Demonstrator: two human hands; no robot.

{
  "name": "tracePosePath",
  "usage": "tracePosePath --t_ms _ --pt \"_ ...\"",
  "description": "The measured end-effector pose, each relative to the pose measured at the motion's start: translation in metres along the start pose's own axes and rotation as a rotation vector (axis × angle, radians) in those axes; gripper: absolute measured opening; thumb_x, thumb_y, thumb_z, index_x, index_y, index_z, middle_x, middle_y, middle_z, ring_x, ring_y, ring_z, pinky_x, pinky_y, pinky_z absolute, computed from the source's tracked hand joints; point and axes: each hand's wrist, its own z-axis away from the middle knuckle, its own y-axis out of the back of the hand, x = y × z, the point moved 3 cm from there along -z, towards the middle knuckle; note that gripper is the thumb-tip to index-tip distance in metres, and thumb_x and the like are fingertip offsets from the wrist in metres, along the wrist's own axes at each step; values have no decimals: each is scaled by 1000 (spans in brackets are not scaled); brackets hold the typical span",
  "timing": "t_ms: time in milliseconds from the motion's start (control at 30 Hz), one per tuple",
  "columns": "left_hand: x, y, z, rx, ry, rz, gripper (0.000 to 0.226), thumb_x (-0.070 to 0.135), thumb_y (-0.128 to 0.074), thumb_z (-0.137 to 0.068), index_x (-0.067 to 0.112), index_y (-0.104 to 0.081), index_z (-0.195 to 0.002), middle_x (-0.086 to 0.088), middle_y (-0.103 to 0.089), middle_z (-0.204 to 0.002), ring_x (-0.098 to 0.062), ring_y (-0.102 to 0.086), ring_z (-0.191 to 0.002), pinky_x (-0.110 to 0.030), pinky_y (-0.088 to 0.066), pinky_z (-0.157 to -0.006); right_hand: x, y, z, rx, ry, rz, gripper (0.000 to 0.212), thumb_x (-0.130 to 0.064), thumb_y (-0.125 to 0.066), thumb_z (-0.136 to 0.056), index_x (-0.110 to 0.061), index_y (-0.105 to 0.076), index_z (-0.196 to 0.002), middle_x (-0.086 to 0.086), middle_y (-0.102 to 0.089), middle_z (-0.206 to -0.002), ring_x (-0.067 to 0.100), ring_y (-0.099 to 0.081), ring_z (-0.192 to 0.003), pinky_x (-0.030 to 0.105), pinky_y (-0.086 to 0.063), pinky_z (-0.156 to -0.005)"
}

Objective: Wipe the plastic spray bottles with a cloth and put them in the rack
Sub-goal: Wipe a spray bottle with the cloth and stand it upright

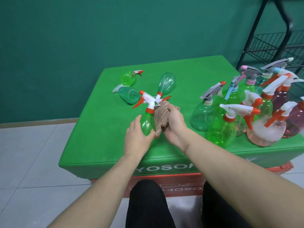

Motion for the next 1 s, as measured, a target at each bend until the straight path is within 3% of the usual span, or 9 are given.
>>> tracePosePath --t_ms 200,267,367,433,533,600,733,867,1000 --pt "-1 -2 -3 -58 -56 56 87 38 -80 -84 22 -34 -156 -3 -46 -142 -22 -52 -126 -32 -41 -105 -1 -12 -1 -4 27 82 35 -37 -39 -108 -18 -65 -93 7 -62 -79 17 -58 -66 29 -50 -71" --pt "-2 -1 -5 -78 -48 122 87 35 -81 -83 23 -35 -155 1 -44 -143 -17 -55 -122 -26 -41 -99 3 -17 -5 14 53 242 39 -40 -34 -107 -18 -64 -96 8 -63 -89 21 -60 -82 33 -48 -84" --pt "-7 0 -6 -105 -46 144 91 34 -81 -83 23 -30 -157 2 -40 -148 -15 -53 -126 -28 -42 -104 5 -16 -9 69 153 712 55 -49 -23 -107 -12 -64 -101 9 -65 -105 28 -62 -106 37 -47 -100" --pt "-11 0 -6 -120 -36 169 93 31 -81 -84 23 -28 -159 1 -38 -151 -14 -50 -129 -28 -40 -107 2 -16 -5 46 252 999 62 -49 -21 -108 -8 -66 -95 13 -65 -100 30 -63 -99 35 -48 -93" --pt "-13 -1 -8 -132 1 231 92 28 -81 -85 23 -28 -159 0 -38 -150 -12 -47 -130 -19 -33 -103 -3 -11 7 -9 361 1248 57 -45 -24 -110 -13 -56 -75 4 -57 -73 19 -56 -69 31 -39 -65" --pt "-13 0 -10 -126 38 293 88 27 -80 -85 24 -31 -158 0 -40 -145 -9 -48 -124 -16 -31 -100 -5 -5 12 -58 416 1332 50 -43 -25 -110 -19 -50 -73 -3 -53 -69 12 -52 -64 32 -36 -62" --pt "-13 0 -10 -116 41 327 88 35 -81 -84 29 -32 -157 0 -41 -143 -5 -44 -120 -21 -32 -102 -5 10 13 -77 351 1253 49 -42 -25 -110 -17 -57 -82 9 -64 -86 25 -61 -80 30 -44 -70" --pt "-19 2 -7 -102 105 436 85 44 -78 -85 40 -31 -156 7 -43 -144 -5 -41 -128 -26 -30 -105 -4 27 13 -21 157 940 50 -42 -27 -111 -10 -62 -125 7 -64 -116 24 -62 -107 26 -42 -93" --pt "-24 4 -3 -112 175 608 84 48 -77 -85 45 -31 -155 15 -37 -159 -7 -35 -140 -33 -29 -114 1 43 -1 88 98 723 86 -70 -34 -84 -9 -56 -139 10 -64 -136 28 -61 -123 47 -40 -114"
